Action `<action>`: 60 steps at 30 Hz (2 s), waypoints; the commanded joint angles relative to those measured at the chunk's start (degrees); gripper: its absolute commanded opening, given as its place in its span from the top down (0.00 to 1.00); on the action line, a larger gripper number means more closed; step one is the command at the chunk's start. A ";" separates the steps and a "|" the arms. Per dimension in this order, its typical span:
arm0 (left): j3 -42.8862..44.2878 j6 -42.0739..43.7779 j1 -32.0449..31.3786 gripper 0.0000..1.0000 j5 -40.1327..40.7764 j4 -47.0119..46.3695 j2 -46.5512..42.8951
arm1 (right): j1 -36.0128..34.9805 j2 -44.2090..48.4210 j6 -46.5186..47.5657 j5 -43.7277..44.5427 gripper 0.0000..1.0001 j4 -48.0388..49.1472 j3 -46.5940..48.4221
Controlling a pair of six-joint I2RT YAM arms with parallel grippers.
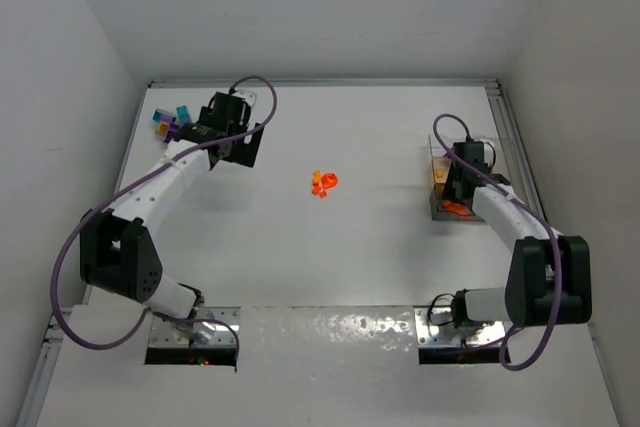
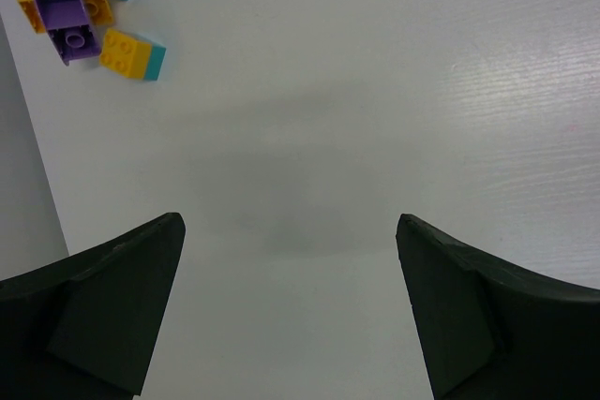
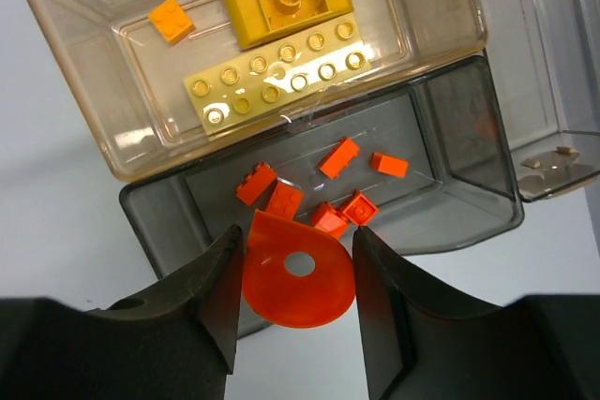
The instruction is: Sort the legos into containers by color
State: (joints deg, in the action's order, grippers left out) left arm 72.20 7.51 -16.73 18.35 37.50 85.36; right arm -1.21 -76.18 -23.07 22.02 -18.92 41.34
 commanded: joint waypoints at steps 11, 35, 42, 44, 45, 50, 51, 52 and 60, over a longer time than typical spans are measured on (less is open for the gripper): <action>-0.57 0.75 0.12 0.05 0.64 -1.55 -2.39 | 0.42 -1.69 1.36 4.34 0.30 1.08 4.97; 1.98 0.84 0.12 0.05 2.83 0.21 1.30 | -32.62 -28.83 5.23 -15.87 0.32 1.08 36.25; 1.80 1.02 0.12 0.05 3.09 0.12 1.21 | -34.56 -39.73 4.88 -13.68 0.36 -3.48 46.01; 1.62 0.93 0.12 0.05 3.27 0.03 1.12 | -34.56 -42.11 5.23 -13.06 0.37 -4.81 48.39; 1.45 1.10 0.12 0.06 3.36 -0.05 1.04 | -34.56 -42.64 5.49 -13.06 0.38 -4.99 48.92; 1.18 1.19 0.12 0.05 3.80 -0.23 0.95 | -34.56 -45.54 5.05 -12.35 0.41 -5.52 49.98; 1.27 1.19 0.12 0.06 3.71 -0.14 0.95 | -34.56 -45.81 4.97 -12.70 0.41 -5.34 49.89; 1.27 1.19 0.12 0.05 3.71 -0.23 0.95 | -34.65 -46.07 4.70 -12.70 0.41 -5.43 49.89; 1.10 1.19 0.21 0.05 3.89 -0.32 0.95 | -34.56 -48.71 5.05 -13.94 0.44 -5.69 50.68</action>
State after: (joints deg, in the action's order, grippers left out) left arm 72.01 8.56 -16.71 21.34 38.17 87.02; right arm -35.77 -125.01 -17.80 8.49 -24.69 89.41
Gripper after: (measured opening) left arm 0.946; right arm 0.567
